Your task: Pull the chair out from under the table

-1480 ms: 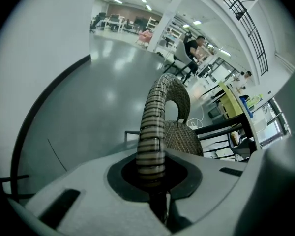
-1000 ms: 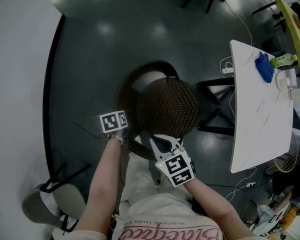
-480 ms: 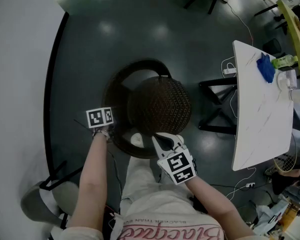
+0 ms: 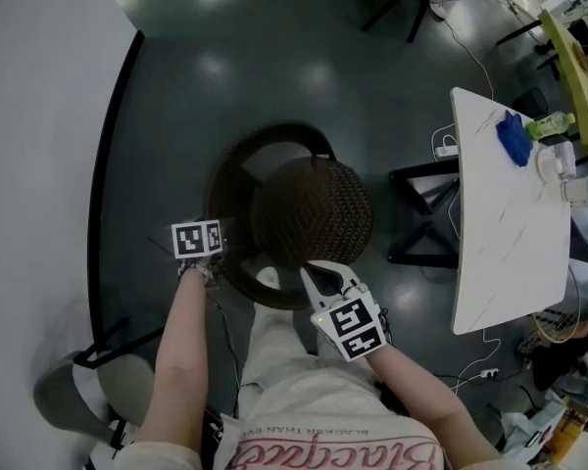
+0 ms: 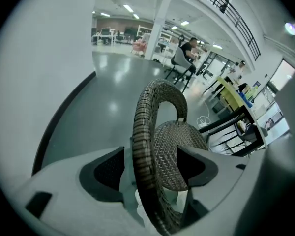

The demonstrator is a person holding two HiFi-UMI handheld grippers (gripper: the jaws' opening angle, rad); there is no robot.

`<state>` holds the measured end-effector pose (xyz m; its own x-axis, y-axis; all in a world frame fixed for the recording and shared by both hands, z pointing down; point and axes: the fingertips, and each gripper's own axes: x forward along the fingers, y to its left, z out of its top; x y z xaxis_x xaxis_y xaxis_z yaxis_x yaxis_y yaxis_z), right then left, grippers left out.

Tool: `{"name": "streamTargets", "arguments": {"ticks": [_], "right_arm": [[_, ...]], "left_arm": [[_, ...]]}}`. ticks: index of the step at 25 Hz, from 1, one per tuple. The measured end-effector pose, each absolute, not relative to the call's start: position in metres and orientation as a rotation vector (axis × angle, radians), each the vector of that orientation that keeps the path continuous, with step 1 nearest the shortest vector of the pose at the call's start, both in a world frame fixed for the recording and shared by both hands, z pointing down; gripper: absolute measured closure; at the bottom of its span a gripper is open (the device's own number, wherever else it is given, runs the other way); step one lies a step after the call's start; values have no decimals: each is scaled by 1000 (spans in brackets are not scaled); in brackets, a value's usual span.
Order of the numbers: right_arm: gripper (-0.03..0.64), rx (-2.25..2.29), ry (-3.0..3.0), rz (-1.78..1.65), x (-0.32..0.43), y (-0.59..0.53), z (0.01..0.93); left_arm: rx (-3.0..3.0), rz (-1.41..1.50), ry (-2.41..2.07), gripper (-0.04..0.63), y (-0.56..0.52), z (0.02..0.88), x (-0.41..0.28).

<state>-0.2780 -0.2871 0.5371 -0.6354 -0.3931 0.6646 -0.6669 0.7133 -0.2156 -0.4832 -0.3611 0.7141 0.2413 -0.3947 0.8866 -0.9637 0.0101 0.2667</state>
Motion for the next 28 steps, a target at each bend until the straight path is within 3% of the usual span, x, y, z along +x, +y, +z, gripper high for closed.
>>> {"name": "streamTargets", "arguments": {"ticks": [10,24,28], "right_arm": [[614,917,-2388,502,-260,-308,500],[614,925,-2549,225,-256,-330,422],[614,934,-2616,102,-255,-334,394]], "left_arm": [[1825,710,-1462,295,-329,621,-459],[2270,578,-1477,305,-318,475,-357],[2363,522,-1571,434,-324,436,-340]]}}
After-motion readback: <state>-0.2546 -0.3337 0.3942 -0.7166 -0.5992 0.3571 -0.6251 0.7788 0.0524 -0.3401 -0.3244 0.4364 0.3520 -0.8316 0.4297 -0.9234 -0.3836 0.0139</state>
